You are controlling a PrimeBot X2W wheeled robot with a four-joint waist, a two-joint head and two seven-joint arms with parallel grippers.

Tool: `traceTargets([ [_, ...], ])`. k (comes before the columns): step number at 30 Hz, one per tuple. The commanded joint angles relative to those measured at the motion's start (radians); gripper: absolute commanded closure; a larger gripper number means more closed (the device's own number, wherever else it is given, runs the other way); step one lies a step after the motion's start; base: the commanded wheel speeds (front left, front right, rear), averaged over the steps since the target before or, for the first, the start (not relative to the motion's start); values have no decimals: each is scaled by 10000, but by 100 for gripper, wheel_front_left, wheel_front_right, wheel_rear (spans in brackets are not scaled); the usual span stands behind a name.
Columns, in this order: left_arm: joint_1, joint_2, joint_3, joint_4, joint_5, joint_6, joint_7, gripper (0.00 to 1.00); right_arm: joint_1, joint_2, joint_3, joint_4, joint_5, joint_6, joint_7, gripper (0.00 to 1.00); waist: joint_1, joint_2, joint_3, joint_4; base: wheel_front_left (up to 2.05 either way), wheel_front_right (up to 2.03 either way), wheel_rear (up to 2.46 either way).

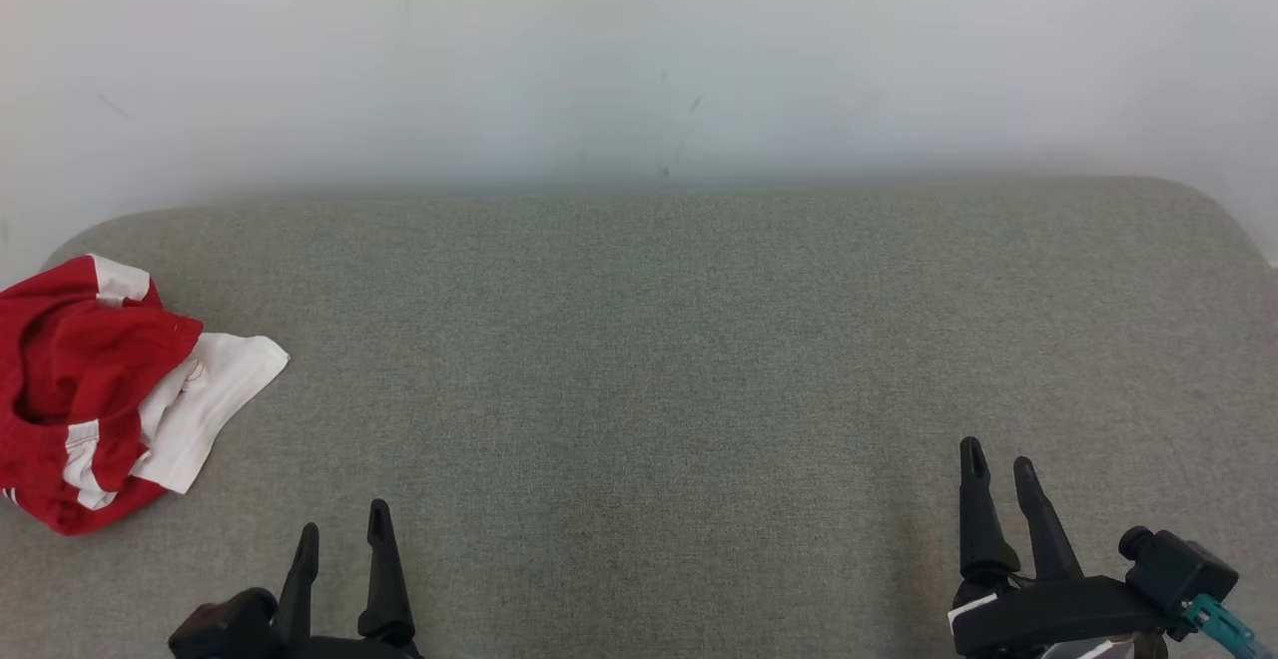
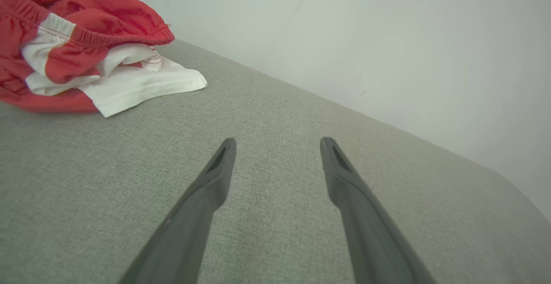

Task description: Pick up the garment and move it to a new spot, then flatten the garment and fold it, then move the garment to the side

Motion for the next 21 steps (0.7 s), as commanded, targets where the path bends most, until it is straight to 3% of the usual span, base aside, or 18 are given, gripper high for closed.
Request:
traceTargets([
  [1,-122,45,-61,-78,453,75,-105,0,-111,-11,50,-92,-448,62,-111,0,0,0,1,4,0,0,0],
  [6,-113,49,-213,-96,1302,127,-255,0,-55,-12,25,-95,-1473,65,-262,0,0,0,-9,17,0,0,0],
  [21,159,110,-322,-188,3040,-93,-573,0,101,-12,-11,76,-2866,64,-567,0,0,0,-118,53,0,0,0],
])
